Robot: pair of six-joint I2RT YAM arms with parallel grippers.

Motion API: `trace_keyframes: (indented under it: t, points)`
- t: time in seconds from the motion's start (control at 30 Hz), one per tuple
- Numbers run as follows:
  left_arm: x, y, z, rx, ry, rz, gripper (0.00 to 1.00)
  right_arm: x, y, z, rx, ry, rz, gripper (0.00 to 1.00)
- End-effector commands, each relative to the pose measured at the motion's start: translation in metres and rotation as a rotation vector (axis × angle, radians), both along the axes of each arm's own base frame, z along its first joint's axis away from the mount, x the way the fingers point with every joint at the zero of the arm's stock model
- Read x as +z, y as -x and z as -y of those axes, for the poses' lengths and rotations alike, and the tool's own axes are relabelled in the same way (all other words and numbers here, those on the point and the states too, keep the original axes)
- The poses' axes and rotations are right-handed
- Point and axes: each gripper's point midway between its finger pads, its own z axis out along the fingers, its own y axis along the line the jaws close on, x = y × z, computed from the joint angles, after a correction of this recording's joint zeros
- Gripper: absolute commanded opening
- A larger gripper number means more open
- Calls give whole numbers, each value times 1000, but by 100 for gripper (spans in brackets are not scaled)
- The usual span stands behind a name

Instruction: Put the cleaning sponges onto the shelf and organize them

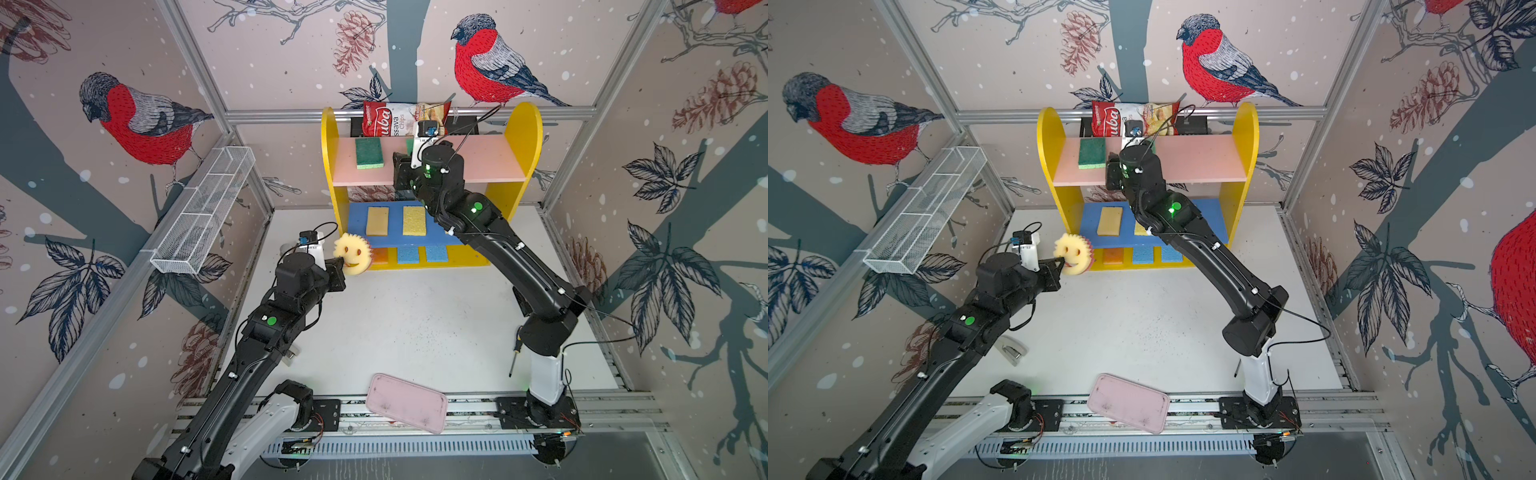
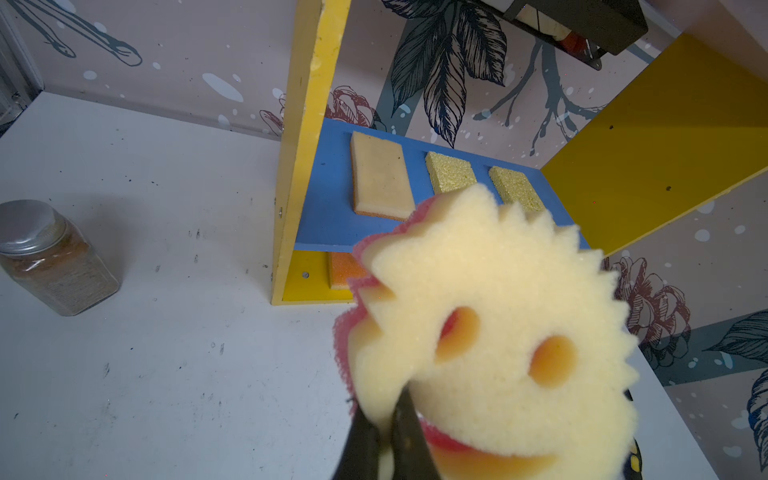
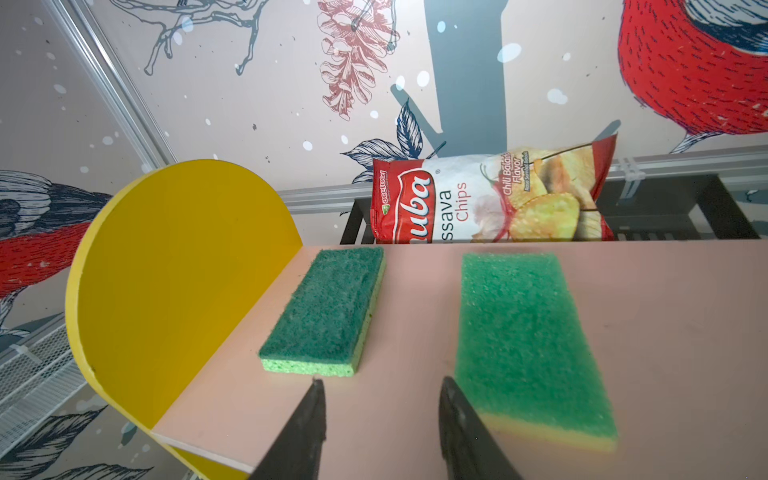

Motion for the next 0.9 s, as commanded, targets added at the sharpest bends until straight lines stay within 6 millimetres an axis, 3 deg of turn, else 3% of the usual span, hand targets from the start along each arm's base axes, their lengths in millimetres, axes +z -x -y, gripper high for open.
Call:
trace_keyframes:
  t: [0.0, 0.13, 0.23, 0.4, 0.63, 0.87]
  points:
    - [5, 1, -3, 7, -19, 23, 7, 6, 2, -10, 9, -1, 31, 45]
    - [9, 2, -5, 10, -29, 36, 8, -1, -4, -16, 9, -14, 17, 36]
    - [11, 1, -6, 11, -42, 38, 8, -9, -9, -18, 10, -18, 1, 24]
    - [10, 0, -7, 18, -41, 50, 8, -24, -18, -25, 65, -35, -46, 16]
    - [9, -1, -6, 18, -39, 50, 9, -36, -32, -23, 103, -75, -101, 14]
    - [9, -4, -4, 13, -35, 44, 9, -49, -37, -35, 144, -76, -121, 14]
